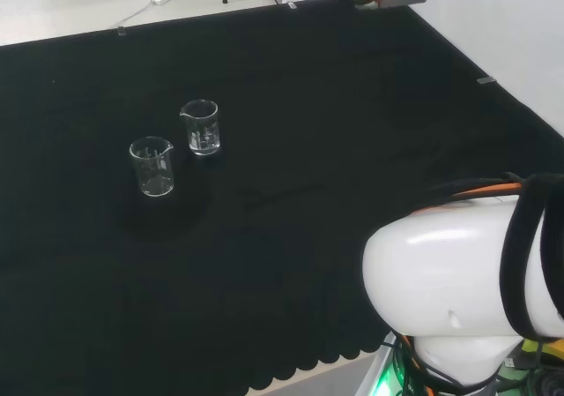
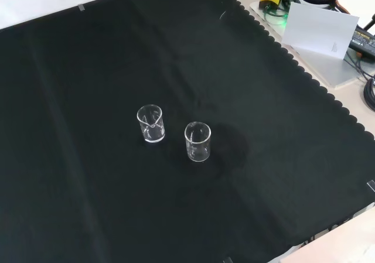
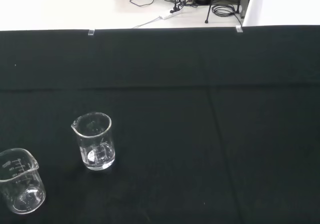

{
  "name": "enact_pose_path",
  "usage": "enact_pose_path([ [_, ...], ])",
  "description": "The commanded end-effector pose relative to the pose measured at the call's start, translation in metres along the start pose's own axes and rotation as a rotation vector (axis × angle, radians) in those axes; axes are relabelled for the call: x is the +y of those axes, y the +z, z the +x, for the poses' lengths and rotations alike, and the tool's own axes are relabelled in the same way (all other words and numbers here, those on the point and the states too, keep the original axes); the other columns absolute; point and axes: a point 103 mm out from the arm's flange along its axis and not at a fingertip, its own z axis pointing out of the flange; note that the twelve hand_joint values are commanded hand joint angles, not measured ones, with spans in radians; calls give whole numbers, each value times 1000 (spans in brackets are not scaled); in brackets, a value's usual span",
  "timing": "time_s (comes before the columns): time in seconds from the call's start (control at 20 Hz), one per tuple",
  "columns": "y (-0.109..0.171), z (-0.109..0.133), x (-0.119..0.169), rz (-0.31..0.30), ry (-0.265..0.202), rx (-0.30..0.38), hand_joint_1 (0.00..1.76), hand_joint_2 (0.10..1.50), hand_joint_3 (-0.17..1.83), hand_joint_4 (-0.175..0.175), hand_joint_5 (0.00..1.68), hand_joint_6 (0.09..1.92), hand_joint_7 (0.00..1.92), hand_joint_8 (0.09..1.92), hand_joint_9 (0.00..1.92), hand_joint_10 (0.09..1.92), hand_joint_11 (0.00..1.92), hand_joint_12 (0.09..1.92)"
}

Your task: Pick up the beaker on the right.

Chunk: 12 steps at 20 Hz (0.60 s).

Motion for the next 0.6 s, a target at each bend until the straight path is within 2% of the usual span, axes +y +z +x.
enact_pose_path([
  [0.05, 25, -10, 6, -1, -4, 23, 404, 1170, 165, -26, 186, 87, 139, 474, 196, 632, 0, 918],
  [0.25, 39, -18, 13, 10, 8, 39, 523, 1114, 163, -36, 206, 87, 171, 522, 239, 655, 0, 1036],
  [0.6, 72, -30, 39, 29, 25, 87, 568, 1041, 261, -40, 216, 87, 163, 582, 250, 664, 0, 1079],
])
